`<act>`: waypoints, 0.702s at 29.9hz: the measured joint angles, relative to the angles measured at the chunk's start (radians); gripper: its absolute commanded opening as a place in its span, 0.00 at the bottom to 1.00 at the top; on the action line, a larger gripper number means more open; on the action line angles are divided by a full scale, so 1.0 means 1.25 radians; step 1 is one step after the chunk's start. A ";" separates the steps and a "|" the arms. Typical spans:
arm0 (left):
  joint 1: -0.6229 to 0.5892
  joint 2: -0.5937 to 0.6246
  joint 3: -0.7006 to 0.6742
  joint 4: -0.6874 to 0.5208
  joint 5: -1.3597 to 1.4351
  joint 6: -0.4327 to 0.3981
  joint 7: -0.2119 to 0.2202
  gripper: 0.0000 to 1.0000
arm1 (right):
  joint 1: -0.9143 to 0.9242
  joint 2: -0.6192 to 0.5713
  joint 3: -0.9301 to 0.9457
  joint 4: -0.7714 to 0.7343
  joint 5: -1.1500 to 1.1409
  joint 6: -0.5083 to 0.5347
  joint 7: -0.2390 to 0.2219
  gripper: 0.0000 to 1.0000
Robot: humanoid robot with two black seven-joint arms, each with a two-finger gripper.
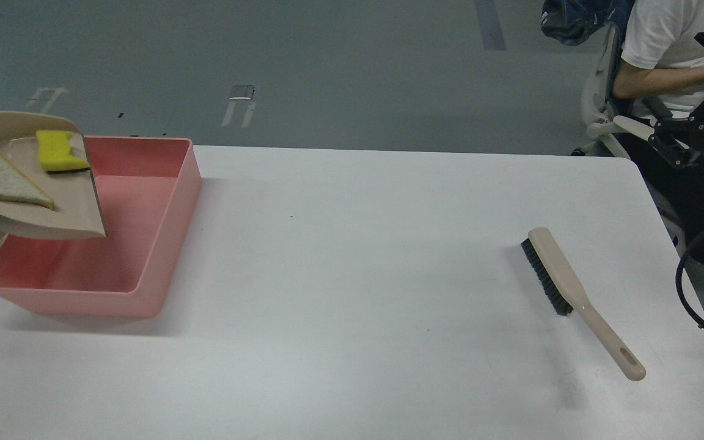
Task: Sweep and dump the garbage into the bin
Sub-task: 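Tip the dustpan with the left gripper to dump trash into the bin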
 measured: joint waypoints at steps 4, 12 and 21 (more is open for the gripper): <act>-0.046 0.015 0.002 -0.002 0.112 -0.001 0.000 0.20 | 0.000 -0.001 0.008 0.001 0.000 0.000 0.000 0.99; -0.120 0.063 0.004 -0.053 0.252 -0.028 0.001 0.21 | -0.001 0.000 0.010 -0.002 0.027 0.000 0.000 0.99; -0.128 0.134 0.003 -0.115 0.277 -0.040 0.002 0.21 | 0.001 0.001 0.010 -0.003 0.036 0.000 0.001 0.99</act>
